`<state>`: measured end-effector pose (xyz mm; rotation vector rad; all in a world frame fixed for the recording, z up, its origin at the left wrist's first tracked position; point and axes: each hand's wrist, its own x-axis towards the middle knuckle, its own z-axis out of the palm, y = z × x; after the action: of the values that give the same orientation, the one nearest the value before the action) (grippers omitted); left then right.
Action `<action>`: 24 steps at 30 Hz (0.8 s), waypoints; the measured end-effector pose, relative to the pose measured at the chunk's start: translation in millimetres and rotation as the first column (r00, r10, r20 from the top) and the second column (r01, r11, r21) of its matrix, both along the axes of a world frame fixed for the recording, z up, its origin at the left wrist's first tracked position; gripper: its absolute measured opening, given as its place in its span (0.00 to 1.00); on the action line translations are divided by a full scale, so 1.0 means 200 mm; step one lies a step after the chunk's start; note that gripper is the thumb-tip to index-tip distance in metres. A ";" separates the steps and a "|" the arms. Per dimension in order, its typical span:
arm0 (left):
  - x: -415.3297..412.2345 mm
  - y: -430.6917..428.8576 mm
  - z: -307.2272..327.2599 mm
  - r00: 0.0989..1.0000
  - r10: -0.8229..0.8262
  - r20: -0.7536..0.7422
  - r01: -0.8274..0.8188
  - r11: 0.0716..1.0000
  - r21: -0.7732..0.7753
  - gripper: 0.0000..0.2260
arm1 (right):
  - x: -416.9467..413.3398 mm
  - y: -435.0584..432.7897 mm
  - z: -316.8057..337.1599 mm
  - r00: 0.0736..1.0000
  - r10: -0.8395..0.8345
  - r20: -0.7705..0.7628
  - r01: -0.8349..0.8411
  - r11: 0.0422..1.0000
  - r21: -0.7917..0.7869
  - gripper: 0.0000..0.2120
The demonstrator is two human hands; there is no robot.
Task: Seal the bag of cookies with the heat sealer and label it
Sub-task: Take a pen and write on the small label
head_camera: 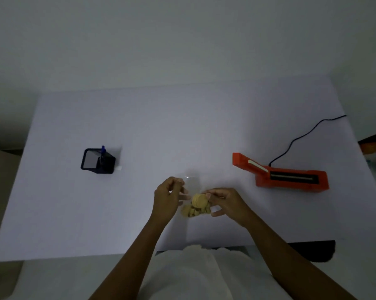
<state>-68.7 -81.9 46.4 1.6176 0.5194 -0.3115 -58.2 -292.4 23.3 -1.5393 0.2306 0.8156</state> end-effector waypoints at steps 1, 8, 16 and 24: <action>0.03 0.07 -0.01 1.000 -0.011 0.012 0.011 1.000 0.016 0.08 | 0.01 0.06 -0.01 1.000 -0.012 -0.008 0.012 1.000 -0.011 0.09; 0.24 0.37 -0.08 0.996 -0.079 0.033 0.078 0.996 0.030 0.07 | 0.09 0.34 -0.05 0.991 -0.120 -0.052 0.116 0.991 -0.066 0.10; 0.47 0.39 -0.27 0.996 -0.052 -0.077 0.049 0.998 -0.031 0.06 | 0.24 0.40 -0.20 0.968 -0.228 -0.104 0.200 0.954 -0.224 0.10; 0.63 0.33 -0.41 0.979 -0.069 -0.190 0.078 0.996 0.042 0.07 | 0.37 0.39 -0.35 0.939 -0.259 -0.226 0.202 0.948 -0.244 0.09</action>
<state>56.3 -15.7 -35.3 1.6669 0.6163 -0.5149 16.3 -214.0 -47.0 -1.5706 0.6999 0.8188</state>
